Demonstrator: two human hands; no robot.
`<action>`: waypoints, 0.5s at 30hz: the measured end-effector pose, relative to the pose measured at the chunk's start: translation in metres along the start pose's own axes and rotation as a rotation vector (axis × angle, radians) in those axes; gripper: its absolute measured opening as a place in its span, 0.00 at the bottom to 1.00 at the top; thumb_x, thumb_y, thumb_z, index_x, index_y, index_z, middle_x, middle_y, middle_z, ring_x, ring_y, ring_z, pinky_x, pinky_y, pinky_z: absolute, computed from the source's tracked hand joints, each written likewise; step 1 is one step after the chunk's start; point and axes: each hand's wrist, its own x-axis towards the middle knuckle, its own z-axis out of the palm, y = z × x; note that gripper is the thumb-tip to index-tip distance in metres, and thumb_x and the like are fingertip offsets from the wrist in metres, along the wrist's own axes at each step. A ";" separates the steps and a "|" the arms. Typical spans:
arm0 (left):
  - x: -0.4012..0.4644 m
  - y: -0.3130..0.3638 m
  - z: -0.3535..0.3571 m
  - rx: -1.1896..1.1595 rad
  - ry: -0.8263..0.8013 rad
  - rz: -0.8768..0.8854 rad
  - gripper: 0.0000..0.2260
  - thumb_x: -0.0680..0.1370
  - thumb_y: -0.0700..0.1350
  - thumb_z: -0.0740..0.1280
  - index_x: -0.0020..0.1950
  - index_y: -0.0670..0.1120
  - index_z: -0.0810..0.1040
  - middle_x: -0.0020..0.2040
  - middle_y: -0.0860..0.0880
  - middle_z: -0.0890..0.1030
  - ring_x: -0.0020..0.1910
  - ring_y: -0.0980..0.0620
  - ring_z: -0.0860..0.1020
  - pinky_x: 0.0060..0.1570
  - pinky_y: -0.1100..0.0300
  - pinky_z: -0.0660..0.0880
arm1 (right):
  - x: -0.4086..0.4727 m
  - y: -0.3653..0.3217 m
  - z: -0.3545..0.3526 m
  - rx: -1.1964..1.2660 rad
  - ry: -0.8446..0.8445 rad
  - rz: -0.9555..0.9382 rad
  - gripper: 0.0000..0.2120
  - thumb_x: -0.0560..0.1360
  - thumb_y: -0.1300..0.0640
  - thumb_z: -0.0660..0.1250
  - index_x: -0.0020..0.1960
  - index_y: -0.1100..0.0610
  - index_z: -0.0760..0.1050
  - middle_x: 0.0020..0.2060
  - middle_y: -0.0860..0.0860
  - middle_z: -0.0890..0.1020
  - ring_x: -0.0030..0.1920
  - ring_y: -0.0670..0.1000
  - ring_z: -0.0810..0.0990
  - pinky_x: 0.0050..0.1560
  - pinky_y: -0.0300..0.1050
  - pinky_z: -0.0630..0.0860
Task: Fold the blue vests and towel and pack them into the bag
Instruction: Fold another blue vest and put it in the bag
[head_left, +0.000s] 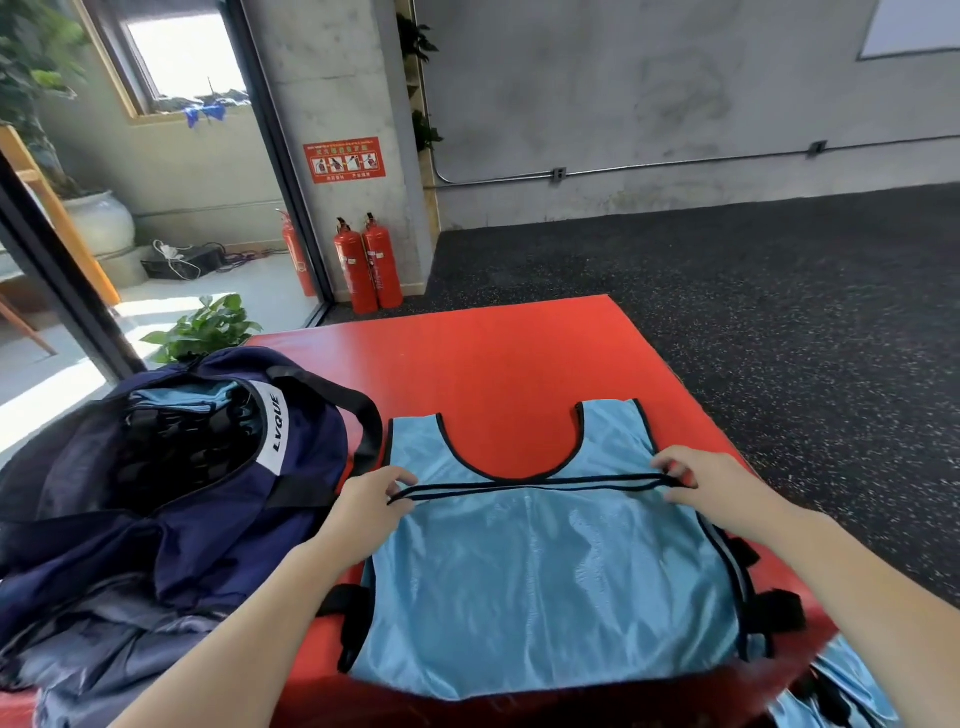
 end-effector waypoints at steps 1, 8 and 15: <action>-0.002 0.001 -0.001 -0.010 0.011 0.007 0.10 0.77 0.42 0.72 0.53 0.57 0.79 0.45 0.52 0.79 0.37 0.53 0.77 0.33 0.65 0.74 | 0.000 0.001 0.000 0.005 0.009 -0.001 0.13 0.76 0.59 0.73 0.53 0.43 0.77 0.46 0.43 0.80 0.45 0.42 0.78 0.44 0.36 0.70; -0.011 0.010 -0.005 -0.018 -0.031 0.084 0.09 0.77 0.41 0.69 0.44 0.56 0.81 0.39 0.58 0.82 0.34 0.61 0.75 0.34 0.69 0.71 | 0.000 -0.001 0.003 -0.057 0.004 -0.054 0.15 0.80 0.62 0.67 0.52 0.40 0.79 0.51 0.39 0.82 0.51 0.39 0.79 0.53 0.33 0.73; -0.013 0.012 -0.009 -0.018 -0.023 0.016 0.09 0.74 0.41 0.73 0.48 0.56 0.83 0.39 0.57 0.82 0.38 0.65 0.78 0.37 0.76 0.69 | 0.000 -0.003 0.001 0.073 0.070 0.001 0.07 0.73 0.56 0.76 0.44 0.45 0.81 0.41 0.41 0.83 0.43 0.41 0.78 0.43 0.36 0.70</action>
